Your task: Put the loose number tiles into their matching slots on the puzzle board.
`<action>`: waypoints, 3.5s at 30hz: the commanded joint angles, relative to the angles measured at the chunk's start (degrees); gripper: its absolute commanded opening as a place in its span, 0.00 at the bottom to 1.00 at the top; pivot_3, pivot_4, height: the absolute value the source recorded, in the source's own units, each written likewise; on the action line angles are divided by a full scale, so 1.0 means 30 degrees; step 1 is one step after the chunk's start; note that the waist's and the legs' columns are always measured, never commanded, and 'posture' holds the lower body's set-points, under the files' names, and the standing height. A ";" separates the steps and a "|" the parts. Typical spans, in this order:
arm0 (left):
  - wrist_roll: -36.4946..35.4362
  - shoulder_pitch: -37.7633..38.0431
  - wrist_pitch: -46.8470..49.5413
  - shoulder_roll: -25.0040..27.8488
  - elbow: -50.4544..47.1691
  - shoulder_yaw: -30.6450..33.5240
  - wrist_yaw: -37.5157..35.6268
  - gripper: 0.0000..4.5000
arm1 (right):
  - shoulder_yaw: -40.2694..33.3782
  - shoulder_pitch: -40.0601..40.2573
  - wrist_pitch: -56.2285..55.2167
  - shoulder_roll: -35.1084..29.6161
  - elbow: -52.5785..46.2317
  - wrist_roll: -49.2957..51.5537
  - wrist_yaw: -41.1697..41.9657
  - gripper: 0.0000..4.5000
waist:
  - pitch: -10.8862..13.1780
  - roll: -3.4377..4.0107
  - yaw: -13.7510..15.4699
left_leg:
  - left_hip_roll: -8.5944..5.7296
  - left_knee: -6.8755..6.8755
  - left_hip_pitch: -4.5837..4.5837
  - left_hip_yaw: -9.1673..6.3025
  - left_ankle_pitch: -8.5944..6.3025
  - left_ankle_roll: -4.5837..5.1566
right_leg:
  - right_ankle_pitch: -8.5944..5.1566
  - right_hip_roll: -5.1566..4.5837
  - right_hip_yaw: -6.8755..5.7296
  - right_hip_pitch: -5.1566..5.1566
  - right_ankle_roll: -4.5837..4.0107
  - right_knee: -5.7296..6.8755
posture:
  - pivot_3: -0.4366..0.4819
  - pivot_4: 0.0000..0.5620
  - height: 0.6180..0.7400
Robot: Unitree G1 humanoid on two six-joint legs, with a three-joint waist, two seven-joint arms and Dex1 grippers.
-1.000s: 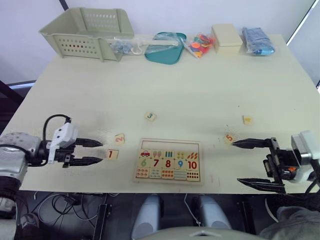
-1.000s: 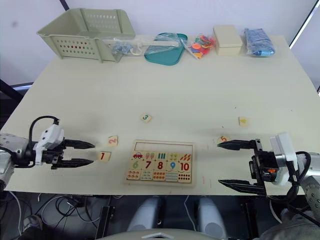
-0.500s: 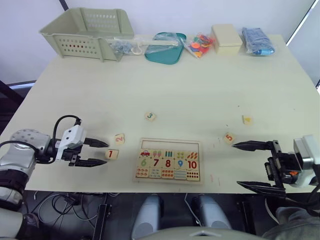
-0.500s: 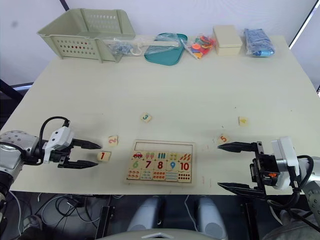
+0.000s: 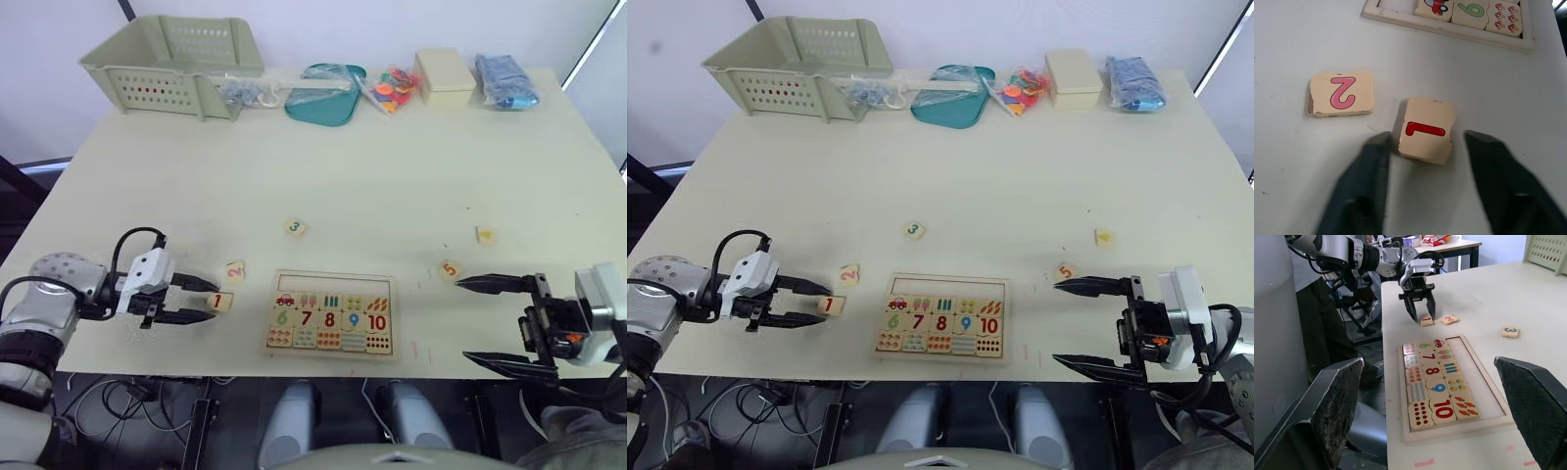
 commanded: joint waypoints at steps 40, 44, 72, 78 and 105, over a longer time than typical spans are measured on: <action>0.4672 -0.4898 1.9465 0.1081 -1.7725 0.0660 0.2674 0.21 | -0.2975 0.3388 -0.1196 0.1571 -0.2189 -0.0007 -0.1945 1.00 | 0.0003 0.0004 0.0033 | 0.0005 0.0029 0.0007 -0.0017 0.0002 -0.0002 | -0.0001 0.0060 0.0014 0.0037 0.0000 0.0005 | 0.48 0.27 1.00; 0.5535 -0.6066 2.0612 0.0485 -1.7711 -0.0366 0.2638 0.21 | -0.2995 0.3560 -0.1296 0.1634 -0.2288 -0.0030 -0.2076 1.00 | 0.0003 0.0004 0.0018 | 0.0003 0.0061 0.0003 -0.0015 0.0002 -0.0002 | -0.0001 0.0061 0.0016 0.0041 0.0001 0.0014 | 0.48 0.27 1.00; 0.9250 -0.5742 2.1191 -0.2080 -1.7849 -0.2558 0.3854 0.21 | -0.2863 0.4042 -0.1571 0.1745 -0.2631 -0.0179 -0.2366 1.00 | 0.0004 0.0002 0.0039 | -0.0006 0.0281 0.0014 -0.0023 0.0001 0.0000 | -0.0006 0.0066 0.0030 0.0040 0.0005 0.0271 | 0.48 0.27 1.00; 0.9654 -0.5822 2.1018 -0.2176 -1.7472 -0.2726 0.3904 0.21 | -0.2837 0.4206 -0.1643 0.1751 -0.2715 -0.0187 -0.2447 1.00 | 0.0004 0.0002 0.0034 | -0.0004 0.0283 0.0014 -0.0016 0.0001 -0.0001 | -0.0005 0.0069 0.0040 0.0039 0.0005 0.0272 | 0.48 0.27 1.00; 1.0379 -0.5809 2.0951 -0.2735 -1.7146 -0.2942 0.3883 0.21 | -0.2658 0.4037 -0.1642 0.1831 -0.2717 -0.0284 -0.2666 1.00 | 0.0004 0.0002 0.0040 | -0.0005 0.0282 0.0012 -0.0019 0.0001 -0.0001 | -0.0006 0.0066 0.0038 0.0039 0.0005 0.0268 | 0.48 0.27 1.00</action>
